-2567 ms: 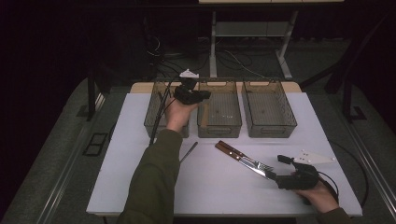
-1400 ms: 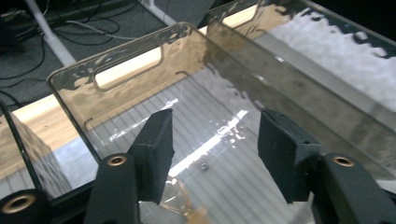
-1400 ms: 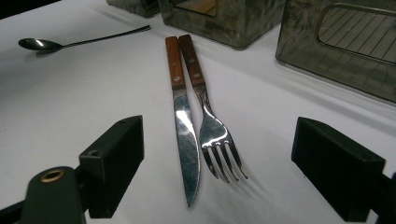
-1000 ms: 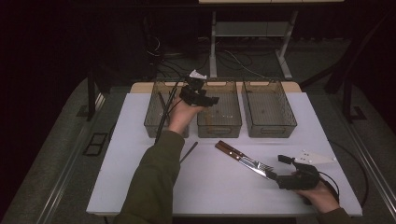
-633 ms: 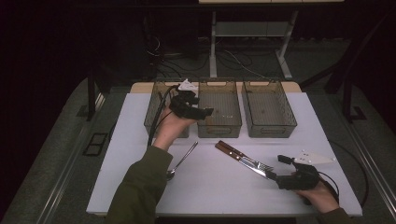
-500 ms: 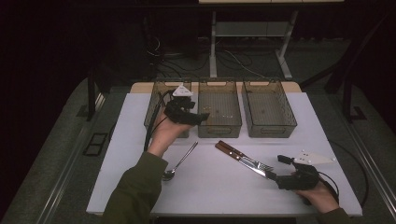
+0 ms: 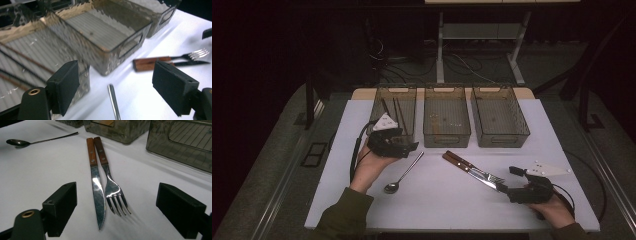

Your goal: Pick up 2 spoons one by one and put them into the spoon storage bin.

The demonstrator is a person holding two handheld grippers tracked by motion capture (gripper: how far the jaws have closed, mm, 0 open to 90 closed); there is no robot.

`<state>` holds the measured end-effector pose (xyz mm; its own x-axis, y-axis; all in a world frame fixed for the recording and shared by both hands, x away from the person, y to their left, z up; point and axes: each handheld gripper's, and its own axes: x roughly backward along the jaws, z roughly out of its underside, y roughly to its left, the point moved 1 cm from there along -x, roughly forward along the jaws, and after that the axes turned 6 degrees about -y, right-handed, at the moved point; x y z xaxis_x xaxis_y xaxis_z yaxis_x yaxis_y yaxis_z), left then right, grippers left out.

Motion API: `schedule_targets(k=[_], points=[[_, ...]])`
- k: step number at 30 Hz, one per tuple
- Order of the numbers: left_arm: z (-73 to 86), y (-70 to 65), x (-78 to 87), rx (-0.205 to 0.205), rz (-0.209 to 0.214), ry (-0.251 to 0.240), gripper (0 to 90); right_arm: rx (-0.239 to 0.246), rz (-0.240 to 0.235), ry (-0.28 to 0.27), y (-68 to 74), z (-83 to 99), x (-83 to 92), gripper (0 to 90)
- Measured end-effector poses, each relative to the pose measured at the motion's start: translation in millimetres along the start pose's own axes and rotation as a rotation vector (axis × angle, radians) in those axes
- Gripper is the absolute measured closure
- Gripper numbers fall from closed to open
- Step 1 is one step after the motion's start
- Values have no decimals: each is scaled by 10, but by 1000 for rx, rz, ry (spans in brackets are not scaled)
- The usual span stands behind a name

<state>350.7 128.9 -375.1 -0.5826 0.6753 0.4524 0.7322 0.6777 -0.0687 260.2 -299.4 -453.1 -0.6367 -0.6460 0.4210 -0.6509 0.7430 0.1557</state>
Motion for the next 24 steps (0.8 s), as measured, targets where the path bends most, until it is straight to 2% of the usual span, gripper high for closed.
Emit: schedule_targets(k=[8,13,15,22,24], points=[[335,-21,243,-8,-22,-1,204,4,-11,-14,17,-15,2,165],[552,19,357,17,-36,22,196,-3,-33,-33,25,-27,6,127],[613,34,391,31,-42,27,194,-9,-46,-24,34,-30,1,112],[773,33,478,56,-52,52,187,17,-51,1,76,-22,-49,112],[826,30,500,71,-42,62,201,24,-52,6,89,-22,-63,112]])
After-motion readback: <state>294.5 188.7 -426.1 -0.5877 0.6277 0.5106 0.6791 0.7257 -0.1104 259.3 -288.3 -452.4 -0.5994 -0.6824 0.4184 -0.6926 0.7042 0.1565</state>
